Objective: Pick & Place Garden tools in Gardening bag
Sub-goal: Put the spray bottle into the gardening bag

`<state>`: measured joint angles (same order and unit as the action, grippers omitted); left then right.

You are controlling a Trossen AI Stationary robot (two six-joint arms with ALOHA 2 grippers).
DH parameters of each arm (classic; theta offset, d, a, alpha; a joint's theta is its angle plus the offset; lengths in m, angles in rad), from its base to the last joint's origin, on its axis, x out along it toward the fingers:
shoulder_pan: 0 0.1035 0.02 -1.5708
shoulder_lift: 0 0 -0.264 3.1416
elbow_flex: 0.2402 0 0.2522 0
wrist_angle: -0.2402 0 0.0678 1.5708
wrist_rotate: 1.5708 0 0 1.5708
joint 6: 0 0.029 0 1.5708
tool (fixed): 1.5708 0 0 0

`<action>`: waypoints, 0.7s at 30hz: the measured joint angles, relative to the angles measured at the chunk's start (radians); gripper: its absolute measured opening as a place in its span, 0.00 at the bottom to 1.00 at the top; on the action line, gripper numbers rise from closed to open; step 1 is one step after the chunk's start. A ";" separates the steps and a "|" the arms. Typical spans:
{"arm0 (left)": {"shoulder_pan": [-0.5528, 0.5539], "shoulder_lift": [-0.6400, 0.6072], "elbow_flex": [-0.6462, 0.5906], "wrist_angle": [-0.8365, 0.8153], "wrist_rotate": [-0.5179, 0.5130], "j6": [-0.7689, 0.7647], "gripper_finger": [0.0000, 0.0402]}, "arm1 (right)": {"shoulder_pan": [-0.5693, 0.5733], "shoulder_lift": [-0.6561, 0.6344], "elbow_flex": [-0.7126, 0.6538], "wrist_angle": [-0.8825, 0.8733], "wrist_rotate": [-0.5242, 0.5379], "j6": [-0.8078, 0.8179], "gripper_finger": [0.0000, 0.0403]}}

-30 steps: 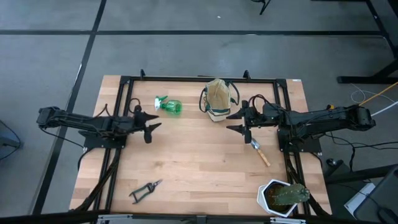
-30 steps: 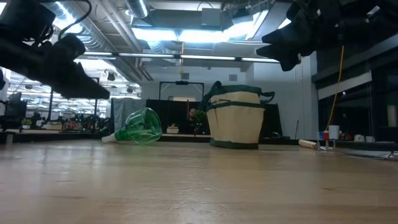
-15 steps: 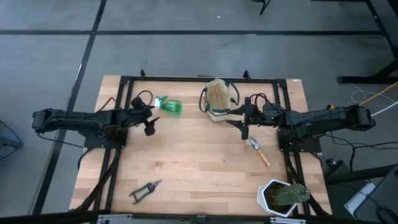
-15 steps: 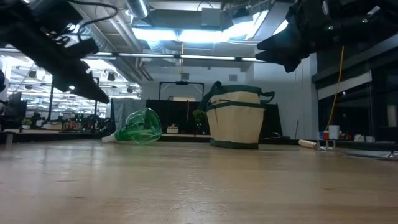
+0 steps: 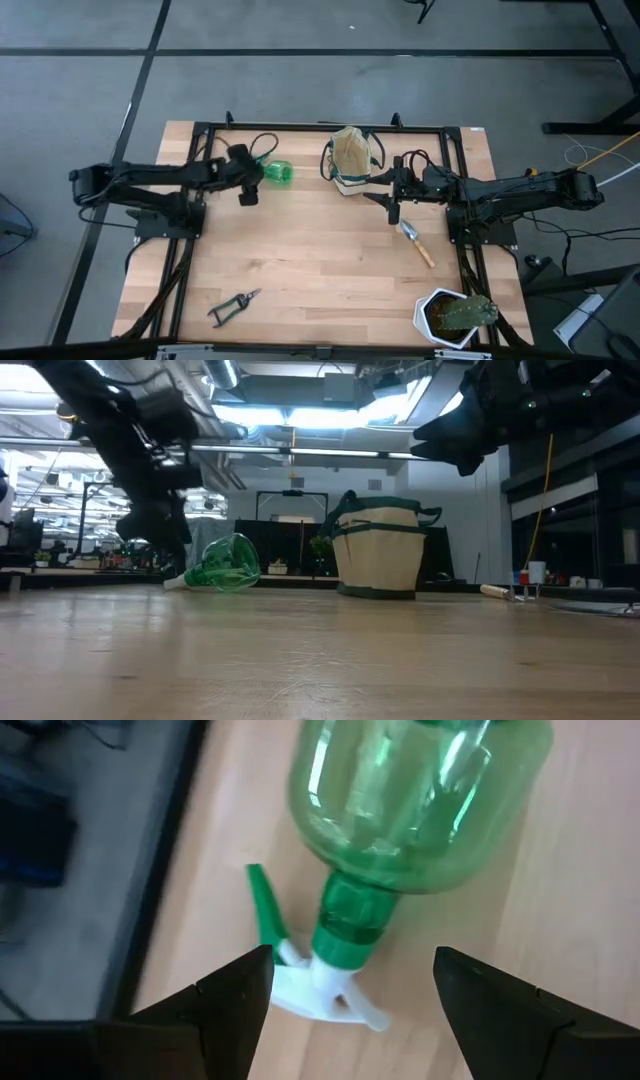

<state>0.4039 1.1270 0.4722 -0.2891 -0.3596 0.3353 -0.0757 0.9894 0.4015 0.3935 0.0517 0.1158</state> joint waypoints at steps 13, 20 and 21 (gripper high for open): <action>0.091 0.234 0.031 0.171 0.093 0.125 0.68 | 0.000 0.000 0.000 -0.032 0.000 0.000 0.53; 0.100 0.296 0.032 0.213 0.093 0.173 0.67 | 0.000 0.000 0.000 -0.054 0.000 0.000 0.53; 0.100 0.303 0.033 0.217 0.093 0.173 0.67 | 0.000 0.000 0.000 -0.054 -0.001 0.000 0.53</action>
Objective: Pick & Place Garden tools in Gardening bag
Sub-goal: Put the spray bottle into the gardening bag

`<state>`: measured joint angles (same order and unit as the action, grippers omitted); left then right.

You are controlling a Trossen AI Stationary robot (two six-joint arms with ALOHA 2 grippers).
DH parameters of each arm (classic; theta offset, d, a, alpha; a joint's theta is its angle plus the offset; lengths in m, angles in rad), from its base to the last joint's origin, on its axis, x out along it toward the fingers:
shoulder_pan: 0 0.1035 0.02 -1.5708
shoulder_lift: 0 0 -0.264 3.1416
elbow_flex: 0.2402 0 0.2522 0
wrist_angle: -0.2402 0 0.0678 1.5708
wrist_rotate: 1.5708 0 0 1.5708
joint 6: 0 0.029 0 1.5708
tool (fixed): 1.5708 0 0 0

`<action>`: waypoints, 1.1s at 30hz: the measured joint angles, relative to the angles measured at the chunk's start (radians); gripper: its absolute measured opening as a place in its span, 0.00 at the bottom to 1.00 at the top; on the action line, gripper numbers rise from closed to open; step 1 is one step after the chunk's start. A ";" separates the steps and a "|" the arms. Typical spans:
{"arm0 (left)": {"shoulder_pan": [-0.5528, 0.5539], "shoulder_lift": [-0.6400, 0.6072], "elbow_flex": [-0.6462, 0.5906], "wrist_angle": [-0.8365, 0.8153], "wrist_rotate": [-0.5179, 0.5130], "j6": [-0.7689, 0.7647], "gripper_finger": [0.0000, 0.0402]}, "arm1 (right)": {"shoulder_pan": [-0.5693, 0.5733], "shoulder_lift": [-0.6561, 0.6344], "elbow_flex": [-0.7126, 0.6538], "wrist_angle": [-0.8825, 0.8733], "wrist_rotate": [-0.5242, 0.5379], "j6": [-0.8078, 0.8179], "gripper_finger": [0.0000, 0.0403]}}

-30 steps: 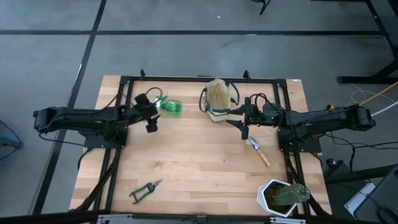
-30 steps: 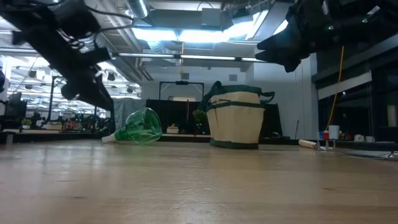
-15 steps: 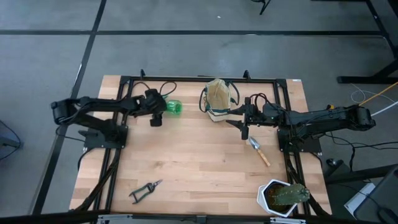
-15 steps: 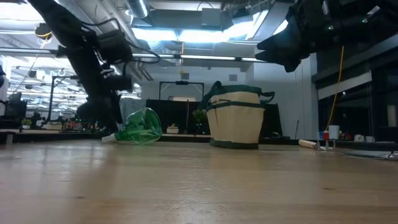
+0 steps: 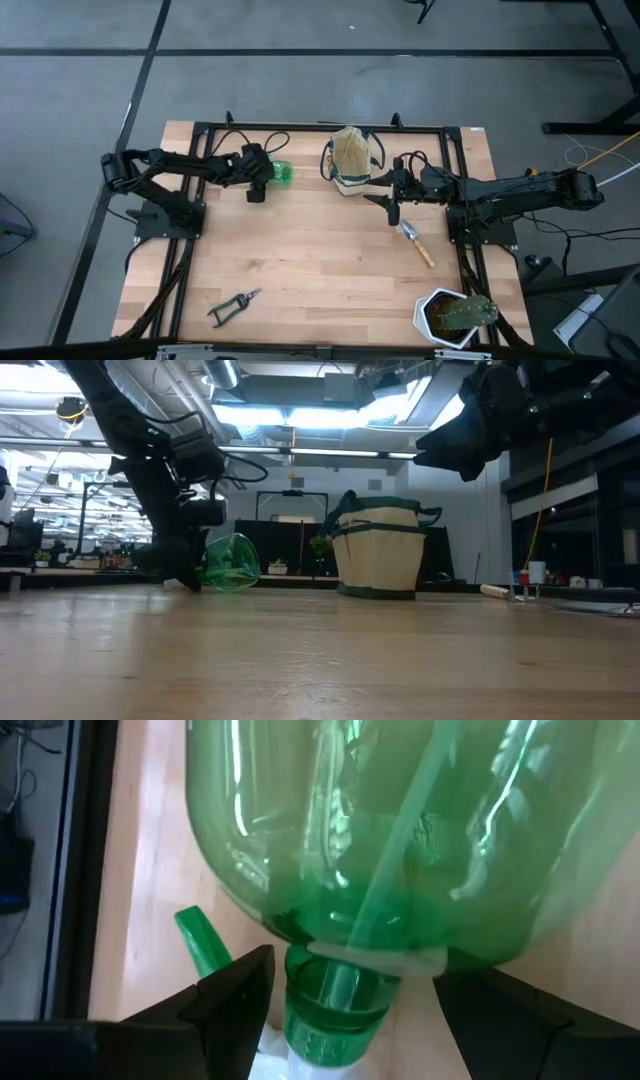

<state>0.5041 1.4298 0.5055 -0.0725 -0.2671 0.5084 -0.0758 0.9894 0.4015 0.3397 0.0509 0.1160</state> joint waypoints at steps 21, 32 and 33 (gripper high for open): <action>-0.037 0.009 -0.005 0.070 -0.026 -0.121 0.37 | 0.000 0.003 0.000 -0.007 -0.002 0.000 0.53; -0.140 -0.011 -0.004 0.352 -0.056 -0.147 0.37 | 0.000 0.043 0.000 -0.008 -0.003 0.000 0.53; -0.147 -0.019 -0.004 0.375 -0.056 -0.154 0.37 | 0.000 0.047 0.000 -0.007 -0.003 0.000 0.53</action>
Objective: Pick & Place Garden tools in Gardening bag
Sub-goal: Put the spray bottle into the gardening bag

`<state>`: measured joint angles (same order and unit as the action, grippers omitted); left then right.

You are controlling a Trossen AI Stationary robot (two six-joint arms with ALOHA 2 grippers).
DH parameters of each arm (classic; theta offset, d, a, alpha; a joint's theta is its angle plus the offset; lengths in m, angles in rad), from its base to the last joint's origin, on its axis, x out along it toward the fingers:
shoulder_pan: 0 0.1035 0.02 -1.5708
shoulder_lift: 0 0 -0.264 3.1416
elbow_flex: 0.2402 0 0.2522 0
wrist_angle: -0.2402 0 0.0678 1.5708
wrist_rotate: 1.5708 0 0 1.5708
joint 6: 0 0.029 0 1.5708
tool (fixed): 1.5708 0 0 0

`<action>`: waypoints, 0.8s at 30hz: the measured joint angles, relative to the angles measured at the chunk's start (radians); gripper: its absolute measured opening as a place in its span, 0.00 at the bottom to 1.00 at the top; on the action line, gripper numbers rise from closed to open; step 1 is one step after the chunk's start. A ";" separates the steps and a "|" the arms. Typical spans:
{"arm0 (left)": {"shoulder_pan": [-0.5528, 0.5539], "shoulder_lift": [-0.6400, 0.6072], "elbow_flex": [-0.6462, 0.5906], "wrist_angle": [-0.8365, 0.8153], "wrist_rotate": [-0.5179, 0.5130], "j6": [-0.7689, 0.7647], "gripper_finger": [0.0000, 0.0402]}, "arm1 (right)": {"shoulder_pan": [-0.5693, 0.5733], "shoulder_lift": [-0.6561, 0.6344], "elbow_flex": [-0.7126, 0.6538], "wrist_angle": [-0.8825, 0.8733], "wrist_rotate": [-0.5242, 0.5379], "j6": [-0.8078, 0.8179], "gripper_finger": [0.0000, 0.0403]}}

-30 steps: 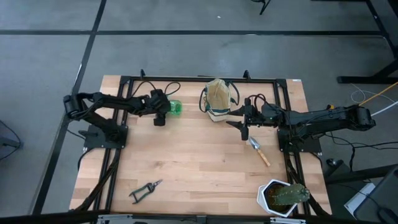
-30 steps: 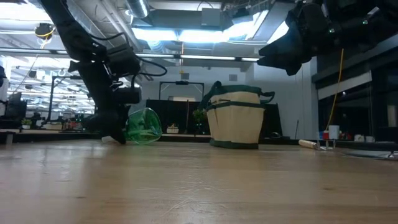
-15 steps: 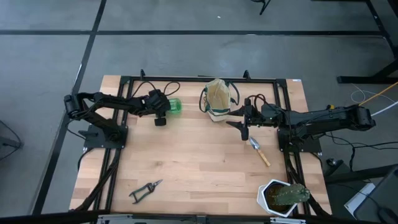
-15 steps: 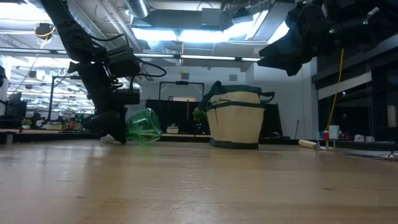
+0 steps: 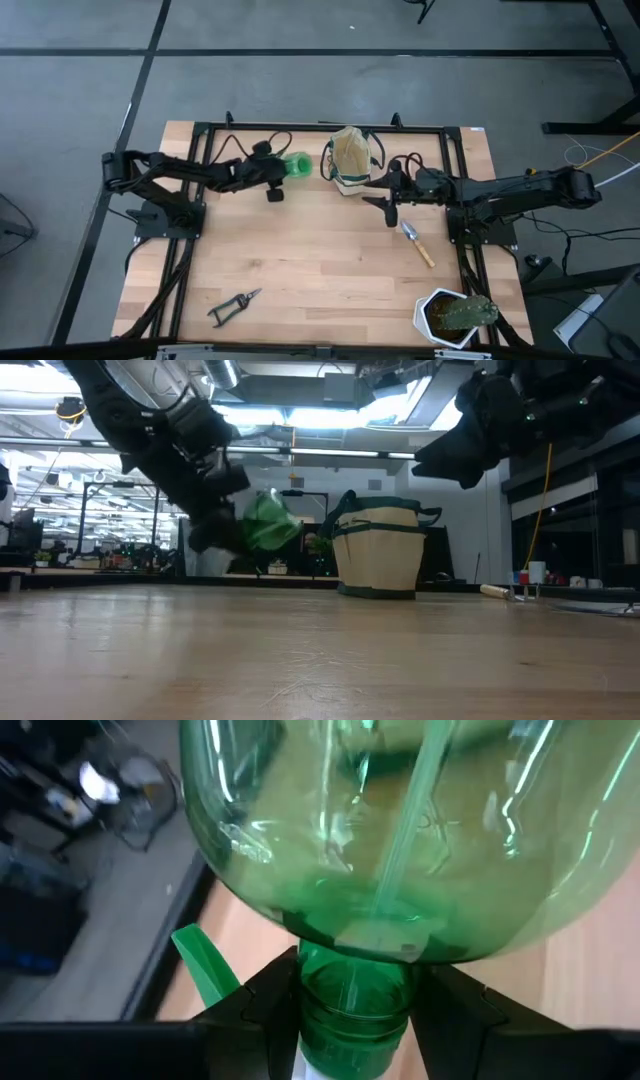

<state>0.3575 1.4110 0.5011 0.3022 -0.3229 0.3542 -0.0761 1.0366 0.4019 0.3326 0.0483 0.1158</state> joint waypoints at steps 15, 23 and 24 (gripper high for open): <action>-0.164 -0.075 0.000 0.308 0.064 -0.133 0.37 | 0.000 0.051 0.000 0.075 0.000 0.000 0.53; -0.293 -0.075 0.001 0.528 0.108 -0.181 0.37 | 0.000 0.052 0.000 0.146 0.000 0.000 0.53; -0.306 -0.075 0.001 0.556 0.142 -0.197 0.37 | 0.000 0.052 0.000 0.163 -0.004 0.000 0.53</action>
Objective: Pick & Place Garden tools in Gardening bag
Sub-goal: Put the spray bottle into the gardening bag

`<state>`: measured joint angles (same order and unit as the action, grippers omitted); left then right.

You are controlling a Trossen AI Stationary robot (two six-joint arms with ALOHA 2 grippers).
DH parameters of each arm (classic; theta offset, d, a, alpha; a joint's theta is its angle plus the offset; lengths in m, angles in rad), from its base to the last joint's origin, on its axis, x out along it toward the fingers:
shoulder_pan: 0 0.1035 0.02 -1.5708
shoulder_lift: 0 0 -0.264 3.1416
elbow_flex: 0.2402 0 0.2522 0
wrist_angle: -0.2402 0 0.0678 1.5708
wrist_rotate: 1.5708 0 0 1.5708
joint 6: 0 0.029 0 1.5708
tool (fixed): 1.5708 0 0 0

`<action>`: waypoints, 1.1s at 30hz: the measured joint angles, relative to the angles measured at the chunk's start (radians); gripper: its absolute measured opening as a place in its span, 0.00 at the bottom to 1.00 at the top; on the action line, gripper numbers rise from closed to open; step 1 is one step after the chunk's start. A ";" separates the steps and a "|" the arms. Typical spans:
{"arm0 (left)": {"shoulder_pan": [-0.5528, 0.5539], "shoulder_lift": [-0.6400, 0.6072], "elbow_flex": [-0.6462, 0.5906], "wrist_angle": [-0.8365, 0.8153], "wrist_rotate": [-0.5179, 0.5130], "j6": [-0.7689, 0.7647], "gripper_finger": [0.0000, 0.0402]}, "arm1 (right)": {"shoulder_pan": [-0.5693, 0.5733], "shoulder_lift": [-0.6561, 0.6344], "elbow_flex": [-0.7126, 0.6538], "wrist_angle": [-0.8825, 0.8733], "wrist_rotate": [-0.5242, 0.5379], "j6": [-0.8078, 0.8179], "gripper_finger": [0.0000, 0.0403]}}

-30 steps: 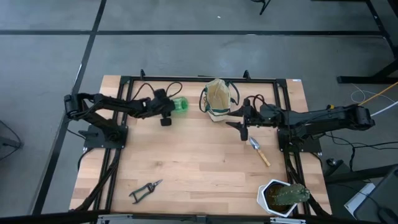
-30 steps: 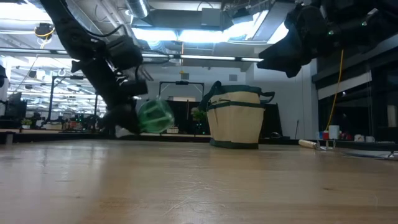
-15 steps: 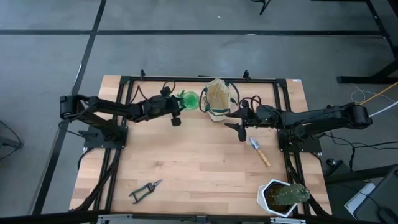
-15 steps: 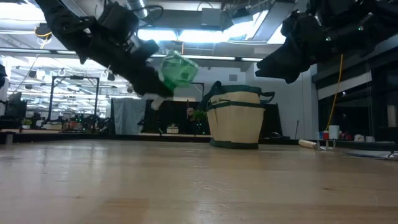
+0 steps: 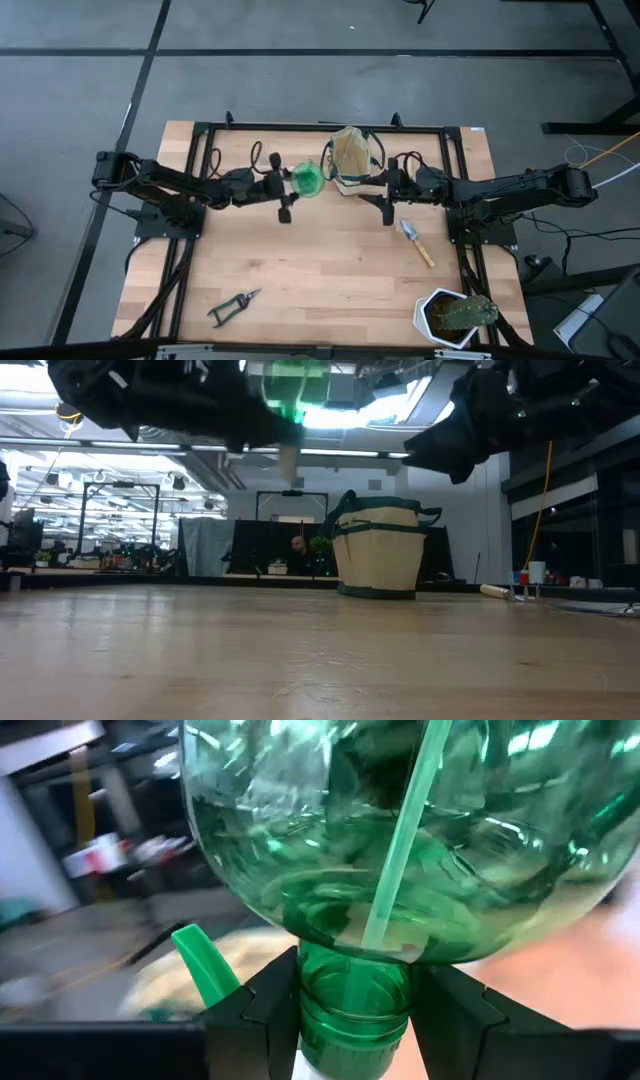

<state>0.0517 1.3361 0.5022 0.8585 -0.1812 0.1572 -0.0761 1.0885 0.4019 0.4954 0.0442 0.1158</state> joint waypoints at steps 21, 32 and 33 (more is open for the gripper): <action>-0.210 0.000 0.000 0.298 0.271 -0.053 0.37 | 0.013 0.039 0.101 0.113 -0.258 -0.011 0.53; -0.264 0.001 0.000 0.327 0.270 -0.040 0.37 | 0.024 0.266 0.398 -0.092 -0.452 -0.076 0.53; -0.266 0.001 0.000 0.329 0.271 -0.037 0.37 | 0.028 0.282 0.412 -0.091 -0.453 -0.092 0.53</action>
<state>-0.2143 1.3369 0.5022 1.1874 0.0902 0.1198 -0.0479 1.3708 0.8139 0.4042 -0.4091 0.0243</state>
